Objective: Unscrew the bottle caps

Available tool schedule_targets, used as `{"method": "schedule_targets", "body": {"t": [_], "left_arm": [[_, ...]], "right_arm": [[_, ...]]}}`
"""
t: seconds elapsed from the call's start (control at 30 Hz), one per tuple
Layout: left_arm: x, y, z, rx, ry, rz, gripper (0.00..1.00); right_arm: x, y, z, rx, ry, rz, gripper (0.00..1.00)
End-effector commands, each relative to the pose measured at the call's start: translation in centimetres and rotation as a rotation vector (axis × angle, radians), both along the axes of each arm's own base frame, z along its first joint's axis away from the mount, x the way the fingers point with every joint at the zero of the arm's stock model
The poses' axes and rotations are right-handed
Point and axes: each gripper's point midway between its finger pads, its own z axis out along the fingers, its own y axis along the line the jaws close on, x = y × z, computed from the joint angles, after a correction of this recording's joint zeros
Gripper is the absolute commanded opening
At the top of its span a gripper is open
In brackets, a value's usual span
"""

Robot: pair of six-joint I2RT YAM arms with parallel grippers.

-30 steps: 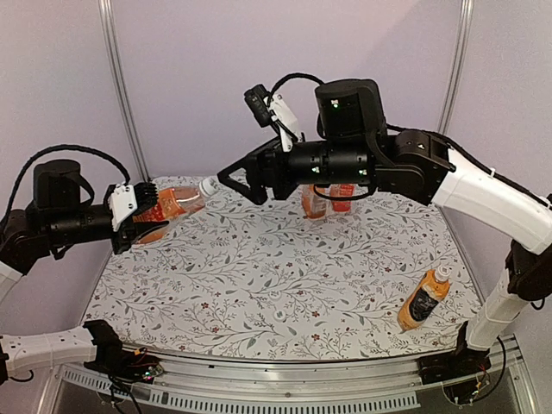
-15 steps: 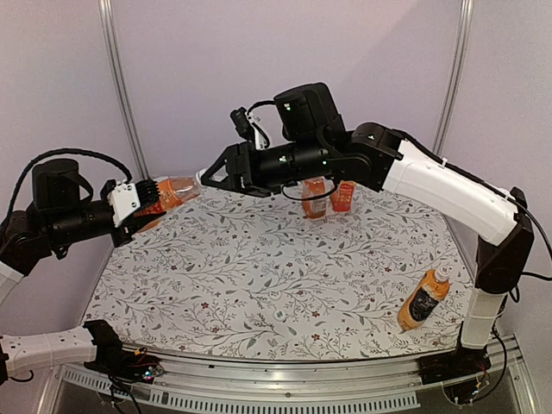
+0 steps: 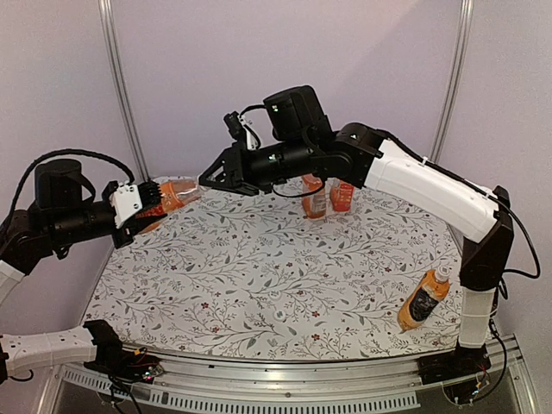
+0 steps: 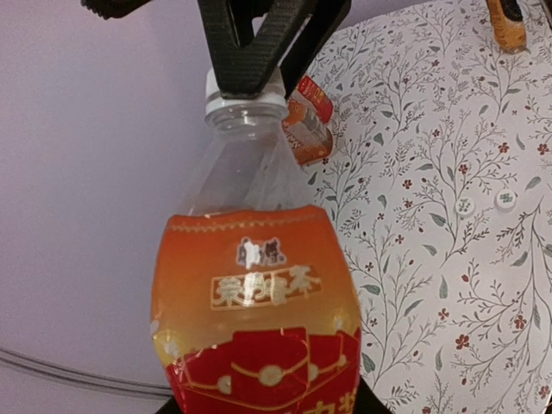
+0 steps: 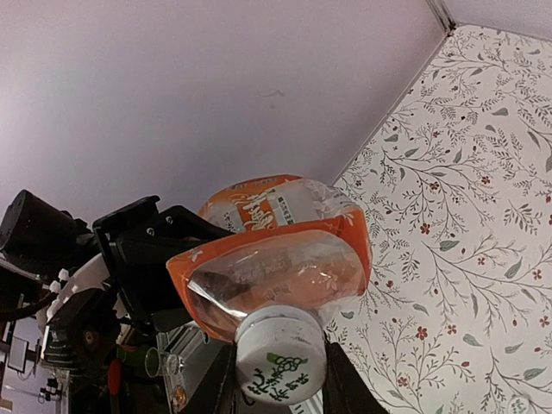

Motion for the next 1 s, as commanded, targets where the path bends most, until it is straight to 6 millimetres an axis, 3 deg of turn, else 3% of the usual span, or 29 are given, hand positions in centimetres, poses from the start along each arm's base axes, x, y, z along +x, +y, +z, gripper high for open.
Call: {"method": "schedule_targets", "body": {"t": [0.0, 0.13, 0.23, 0.33, 0.43, 0.53, 0.7, 0.87, 0.9, 0.93, 0.97], "left_arm": [[-0.3, -0.4, 0.0, -0.011, -0.006, -0.028, 0.19], [-0.9, -0.7, -0.2, -0.023, 0.020, -0.054, 0.18], [-2.5, -1.3, -0.4, -0.047, 0.085, -0.120, 0.18], [-6.0, -2.3, -0.8, -0.068, 0.213, -0.273, 0.18], [-10.1, -2.9, -1.7, -0.082, 0.374, -0.439, 0.19], [-12.0, -2.7, -2.7, -0.048, 0.409, -0.524, 0.19], [-12.1, -2.4, -2.7, -0.023, 0.388, -0.532, 0.19], [-12.1, -2.4, -2.8, -0.023, 0.392, -0.525, 0.19], [-12.0, -2.3, -2.9, -0.022, 0.392, -0.522, 0.19], [-12.0, -2.3, -2.9, -0.022, 0.393, -0.520, 0.19], [-12.0, -2.3, -2.9, -0.022, 0.391, -0.514, 0.19]], "right_arm": [[-0.5, 0.4, -0.2, 0.003, 0.003, 0.045, 0.21], [-3.0, 0.7, 0.0, -0.001, -0.100, 0.182, 0.00], [-6.6, 0.4, -0.8, -0.051, -0.293, 0.336, 0.00], [-11.5, -0.7, -1.3, -0.056, -0.515, 0.511, 0.00], [-16.5, -2.6, -1.1, -0.015, -0.865, 0.686, 0.00], [-19.3, -4.6, -2.3, -0.040, -1.198, 0.811, 0.00], [-19.2, -5.2, -1.9, -0.194, -1.611, 0.820, 0.00], [-17.0, -4.9, -2.9, -0.362, -1.767, 0.800, 0.00], [-16.6, -4.8, -3.0, -0.383, -1.785, 0.788, 0.04], [-16.3, -4.7, -2.9, -0.392, -1.798, 0.763, 0.19], [-16.0, -4.5, -2.7, -0.391, -1.801, 0.728, 0.45]]}}
